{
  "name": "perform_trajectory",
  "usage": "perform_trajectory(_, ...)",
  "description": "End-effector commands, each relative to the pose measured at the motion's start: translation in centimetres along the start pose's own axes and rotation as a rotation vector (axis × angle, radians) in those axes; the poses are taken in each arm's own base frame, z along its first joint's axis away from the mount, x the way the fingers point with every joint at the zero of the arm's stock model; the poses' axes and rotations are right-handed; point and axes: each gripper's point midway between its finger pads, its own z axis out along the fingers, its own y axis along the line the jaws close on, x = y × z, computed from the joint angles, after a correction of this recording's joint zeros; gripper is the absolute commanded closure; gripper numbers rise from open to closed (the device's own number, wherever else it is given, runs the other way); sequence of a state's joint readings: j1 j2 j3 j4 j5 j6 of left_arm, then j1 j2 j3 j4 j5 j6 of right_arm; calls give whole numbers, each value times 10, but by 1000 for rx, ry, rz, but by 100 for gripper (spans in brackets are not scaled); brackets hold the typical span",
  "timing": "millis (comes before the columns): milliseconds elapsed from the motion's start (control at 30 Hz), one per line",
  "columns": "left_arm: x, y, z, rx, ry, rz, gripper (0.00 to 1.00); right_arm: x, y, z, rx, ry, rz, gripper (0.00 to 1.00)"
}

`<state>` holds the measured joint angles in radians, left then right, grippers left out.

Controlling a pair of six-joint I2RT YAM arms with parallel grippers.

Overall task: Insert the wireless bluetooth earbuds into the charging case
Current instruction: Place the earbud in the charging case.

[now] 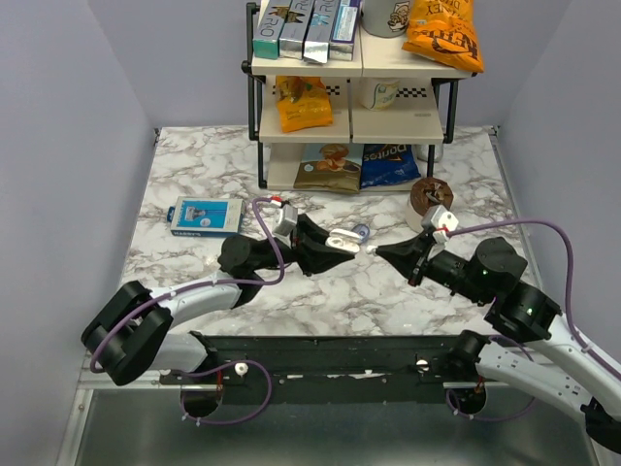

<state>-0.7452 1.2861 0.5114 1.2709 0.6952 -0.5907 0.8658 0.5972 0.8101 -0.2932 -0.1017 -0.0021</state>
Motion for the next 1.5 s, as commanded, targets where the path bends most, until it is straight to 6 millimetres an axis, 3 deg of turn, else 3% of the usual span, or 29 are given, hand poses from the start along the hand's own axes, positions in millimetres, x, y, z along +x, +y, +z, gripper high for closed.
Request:
perform_trajectory(0, -16, -34, 2, 186, -11, 40, 100, -15, 16, -5, -92, -54, -55, 99)
perform_trajectory(300, -7, -40, 0, 236, 42, 20, 100, -23, 41, -5, -231, -64, -81, 99)
perform_trajectory(933, 6, -43, -1, 234, 88, -4, 100, -23, 43, 9, -243, -52, -84, 99)
perform_trajectory(1467, 2, -46, 1, 224, 68, 10, 100, -11, 43, 16, -238, -22, -73, 99)
